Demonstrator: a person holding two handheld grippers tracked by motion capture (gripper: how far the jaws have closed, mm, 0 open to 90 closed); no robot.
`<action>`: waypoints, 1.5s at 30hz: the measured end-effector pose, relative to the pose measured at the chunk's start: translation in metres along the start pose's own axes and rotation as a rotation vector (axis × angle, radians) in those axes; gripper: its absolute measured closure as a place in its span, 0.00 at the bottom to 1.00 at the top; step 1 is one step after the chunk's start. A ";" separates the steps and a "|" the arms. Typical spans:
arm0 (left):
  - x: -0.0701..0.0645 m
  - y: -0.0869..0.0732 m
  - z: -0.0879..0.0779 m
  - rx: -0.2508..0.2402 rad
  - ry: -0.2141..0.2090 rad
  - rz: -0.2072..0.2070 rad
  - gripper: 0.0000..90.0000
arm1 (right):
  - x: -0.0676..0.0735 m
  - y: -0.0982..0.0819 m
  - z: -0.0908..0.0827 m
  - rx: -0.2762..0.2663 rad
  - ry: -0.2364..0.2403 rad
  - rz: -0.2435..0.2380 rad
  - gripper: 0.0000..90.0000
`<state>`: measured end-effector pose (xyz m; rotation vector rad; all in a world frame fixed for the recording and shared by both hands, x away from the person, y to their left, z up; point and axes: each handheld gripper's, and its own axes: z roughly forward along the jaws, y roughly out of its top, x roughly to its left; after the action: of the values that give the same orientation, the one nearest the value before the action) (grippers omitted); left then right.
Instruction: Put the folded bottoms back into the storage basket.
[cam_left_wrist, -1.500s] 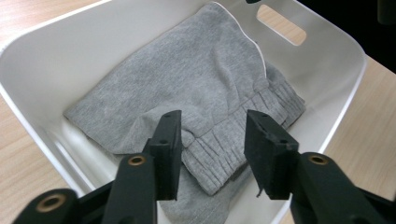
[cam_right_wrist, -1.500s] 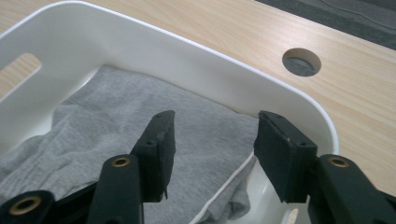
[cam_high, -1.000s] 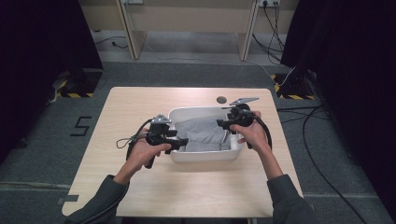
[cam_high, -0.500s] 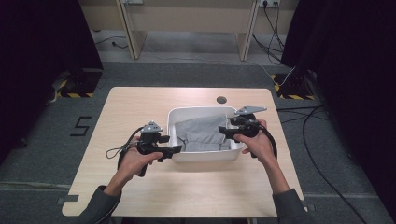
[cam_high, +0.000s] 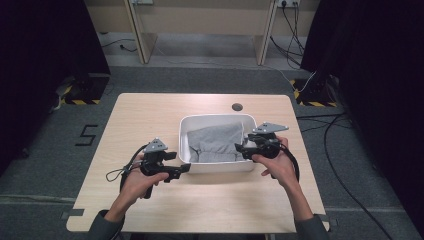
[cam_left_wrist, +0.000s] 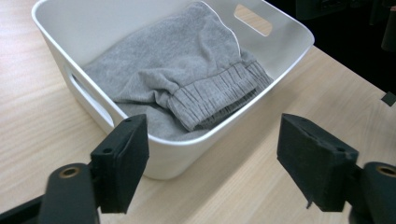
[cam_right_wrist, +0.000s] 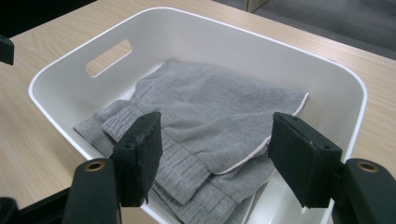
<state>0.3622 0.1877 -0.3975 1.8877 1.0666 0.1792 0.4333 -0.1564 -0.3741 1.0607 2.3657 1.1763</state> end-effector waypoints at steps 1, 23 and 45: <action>0.000 -0.002 -0.001 0.001 0.001 0.002 0.24 | 0.001 -0.002 -0.002 -0.009 0.001 0.001 0.39; 0.009 -0.035 -0.012 0.008 0.019 -0.007 0.20 | 0.011 -0.033 -0.028 -0.032 0.003 0.007 0.39; 0.011 -0.065 -0.019 0.011 0.022 -0.005 0.19 | 0.029 -0.072 -0.041 -0.098 0.035 -0.006 0.35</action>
<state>0.3196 0.2208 -0.4405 1.8960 1.0891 0.1916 0.3567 -0.1865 -0.4030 1.0084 2.3095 1.3039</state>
